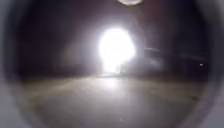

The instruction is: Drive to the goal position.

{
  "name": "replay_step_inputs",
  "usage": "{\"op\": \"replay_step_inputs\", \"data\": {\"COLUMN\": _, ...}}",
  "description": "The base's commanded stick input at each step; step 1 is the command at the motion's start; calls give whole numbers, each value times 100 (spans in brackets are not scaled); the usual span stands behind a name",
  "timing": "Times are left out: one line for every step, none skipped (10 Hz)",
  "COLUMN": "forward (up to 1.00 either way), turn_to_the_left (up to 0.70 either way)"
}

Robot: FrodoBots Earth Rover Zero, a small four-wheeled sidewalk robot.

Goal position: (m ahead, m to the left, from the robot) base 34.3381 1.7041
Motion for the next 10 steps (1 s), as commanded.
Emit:
{"op": "replay_step_inputs", "data": {"forward": 100, "turn_to_the_left": 4}}
{"op": "replay_step_inputs", "data": {"forward": 100, "turn_to_the_left": 5}}
{"op": "replay_step_inputs", "data": {"forward": 100, "turn_to_the_left": 10}}
{"op": "replay_step_inputs", "data": {"forward": 100, "turn_to_the_left": 9}}
{"op": "replay_step_inputs", "data": {"forward": 100, "turn_to_the_left": 6}}
{"op": "replay_step_inputs", "data": {"forward": 100, "turn_to_the_left": 6}}
{"op": "replay_step_inputs", "data": {"forward": 100, "turn_to_the_left": 6}}
{"op": "replay_step_inputs", "data": {"forward": 100, "turn_to_the_left": 6}}
{"op": "replay_step_inputs", "data": {"forward": 100, "turn_to_the_left": 6}}
{"op": "replay_step_inputs", "data": {"forward": 100, "turn_to_the_left": 6}}
